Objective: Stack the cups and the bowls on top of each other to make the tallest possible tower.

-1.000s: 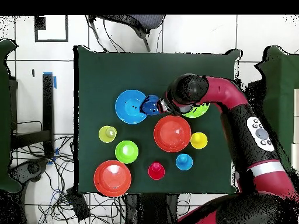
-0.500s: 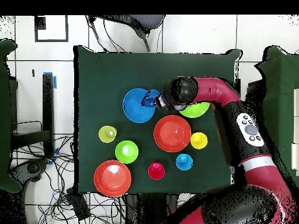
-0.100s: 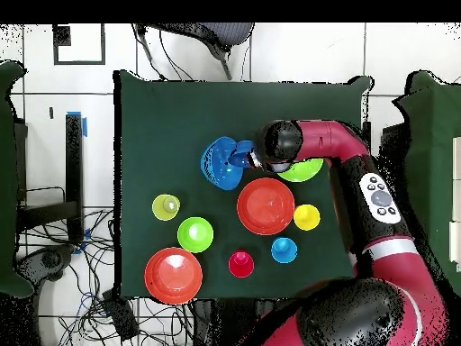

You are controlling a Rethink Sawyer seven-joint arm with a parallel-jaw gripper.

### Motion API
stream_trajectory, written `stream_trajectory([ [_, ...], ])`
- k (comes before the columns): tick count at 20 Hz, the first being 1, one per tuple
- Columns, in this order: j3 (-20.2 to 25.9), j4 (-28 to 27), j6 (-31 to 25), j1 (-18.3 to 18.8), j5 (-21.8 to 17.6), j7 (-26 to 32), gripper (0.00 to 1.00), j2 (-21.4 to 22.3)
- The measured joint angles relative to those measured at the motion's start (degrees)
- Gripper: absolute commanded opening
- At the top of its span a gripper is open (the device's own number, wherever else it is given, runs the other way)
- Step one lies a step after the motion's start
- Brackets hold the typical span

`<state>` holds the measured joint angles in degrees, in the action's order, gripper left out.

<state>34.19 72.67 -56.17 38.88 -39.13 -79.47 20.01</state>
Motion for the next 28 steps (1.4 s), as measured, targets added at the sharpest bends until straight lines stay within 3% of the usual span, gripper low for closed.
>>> stream_trajectory([
  [21,-1.80,-0.59,-0.01,-0.28,0.82,0.00,0.00,0.23],
  [28,-1.74,0.24,-0.01,0.15,5.15,0.00,0.00,0.51],
])
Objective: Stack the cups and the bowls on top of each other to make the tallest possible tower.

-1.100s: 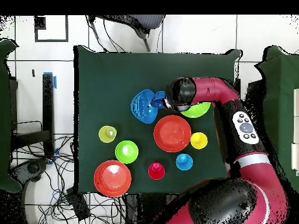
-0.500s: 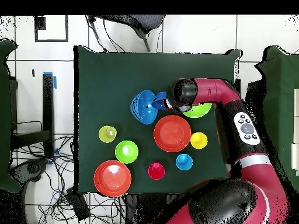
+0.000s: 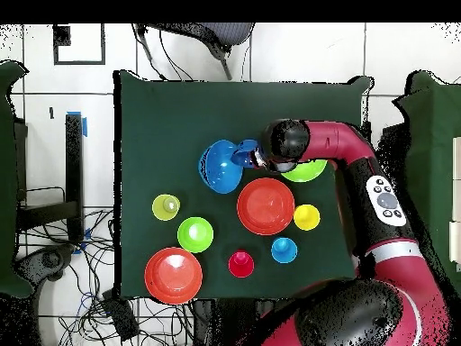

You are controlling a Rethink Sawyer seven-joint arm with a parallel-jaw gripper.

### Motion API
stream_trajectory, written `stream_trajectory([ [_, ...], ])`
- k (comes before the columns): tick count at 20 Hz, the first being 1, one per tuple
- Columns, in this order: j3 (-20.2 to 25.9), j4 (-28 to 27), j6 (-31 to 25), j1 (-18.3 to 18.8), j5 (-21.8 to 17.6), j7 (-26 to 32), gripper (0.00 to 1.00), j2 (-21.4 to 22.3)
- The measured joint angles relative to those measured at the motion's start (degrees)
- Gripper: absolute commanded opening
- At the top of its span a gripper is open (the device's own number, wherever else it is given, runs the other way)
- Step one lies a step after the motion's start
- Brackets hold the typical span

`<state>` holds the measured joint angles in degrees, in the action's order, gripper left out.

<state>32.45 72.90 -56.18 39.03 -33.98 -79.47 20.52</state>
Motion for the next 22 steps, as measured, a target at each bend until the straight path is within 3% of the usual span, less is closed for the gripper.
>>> stream_trajectory([
  [13,0.12,3.40,0.01,-0.03,6.51,0.00,0.00,0.01],
  [22,0.12,4.39,0.01,-0.28,7.32,0.00,0.00,0.02],
])
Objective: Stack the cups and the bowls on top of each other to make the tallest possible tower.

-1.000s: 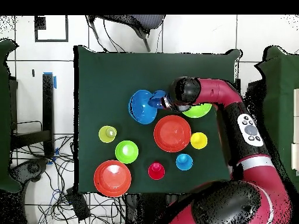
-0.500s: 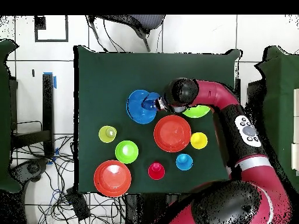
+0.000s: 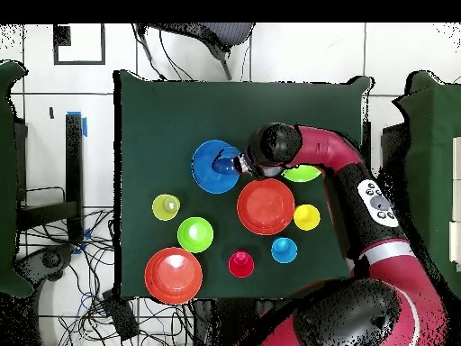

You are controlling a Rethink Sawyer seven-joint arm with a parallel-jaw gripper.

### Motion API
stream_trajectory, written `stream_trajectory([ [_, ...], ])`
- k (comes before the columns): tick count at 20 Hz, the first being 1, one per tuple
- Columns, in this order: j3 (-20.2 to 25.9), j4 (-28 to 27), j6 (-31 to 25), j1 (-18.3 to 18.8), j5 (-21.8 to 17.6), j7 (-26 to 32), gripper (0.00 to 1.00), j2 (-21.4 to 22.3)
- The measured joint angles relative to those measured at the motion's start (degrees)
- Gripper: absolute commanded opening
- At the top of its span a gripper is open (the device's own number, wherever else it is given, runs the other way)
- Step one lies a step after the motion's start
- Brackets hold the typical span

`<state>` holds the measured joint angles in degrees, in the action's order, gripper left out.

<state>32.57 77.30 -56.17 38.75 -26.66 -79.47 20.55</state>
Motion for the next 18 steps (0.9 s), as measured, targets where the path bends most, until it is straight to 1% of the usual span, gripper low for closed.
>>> stream_trajectory([
  [6,0.04,0.13,0.00,0.18,0.04,0.00,0.00,0.25],
  [9,0.53,0.86,0.00,1.16,0.42,0.00,0.00,1.01],
  [18,2.39,3.87,0.00,7.04,0.84,0.00,0.00,5.08],
])
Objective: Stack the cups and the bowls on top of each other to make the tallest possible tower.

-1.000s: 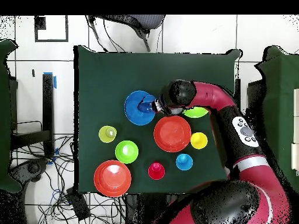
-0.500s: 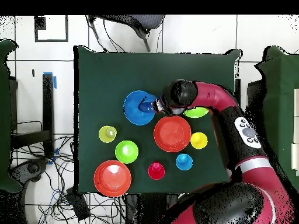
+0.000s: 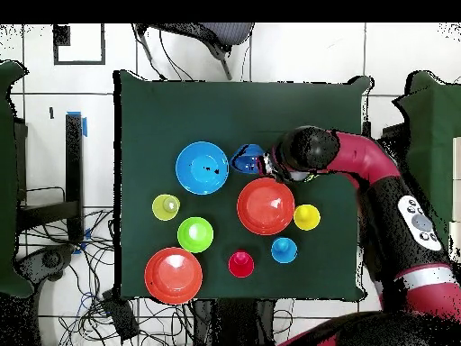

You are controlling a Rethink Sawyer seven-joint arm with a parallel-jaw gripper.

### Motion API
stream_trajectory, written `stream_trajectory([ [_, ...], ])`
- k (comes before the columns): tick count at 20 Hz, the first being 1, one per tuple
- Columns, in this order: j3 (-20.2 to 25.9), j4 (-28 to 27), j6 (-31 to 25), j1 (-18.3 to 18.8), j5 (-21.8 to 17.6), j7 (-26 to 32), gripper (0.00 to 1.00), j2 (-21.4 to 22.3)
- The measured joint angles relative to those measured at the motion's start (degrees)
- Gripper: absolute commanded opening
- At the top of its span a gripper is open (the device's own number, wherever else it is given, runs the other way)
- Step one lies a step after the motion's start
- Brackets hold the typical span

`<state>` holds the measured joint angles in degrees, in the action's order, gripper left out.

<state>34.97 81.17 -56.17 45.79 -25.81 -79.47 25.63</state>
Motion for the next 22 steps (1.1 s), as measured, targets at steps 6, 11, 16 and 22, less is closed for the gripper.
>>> stream_trajectory([
  [6,-0.03,0.07,-0.01,0.83,-0.15,0.00,0.00,0.68],
  [11,-0.21,-0.27,-0.14,-0.96,-0.30,0.00,0.00,-0.29],
  [16,-0.26,-1.12,-2.40,-4.56,-0.33,0.00,0.00,-2.43],
  [22,-0.26,-1.93,-5.42,-7.03,-0.30,0.00,0.00,-2.90],
])
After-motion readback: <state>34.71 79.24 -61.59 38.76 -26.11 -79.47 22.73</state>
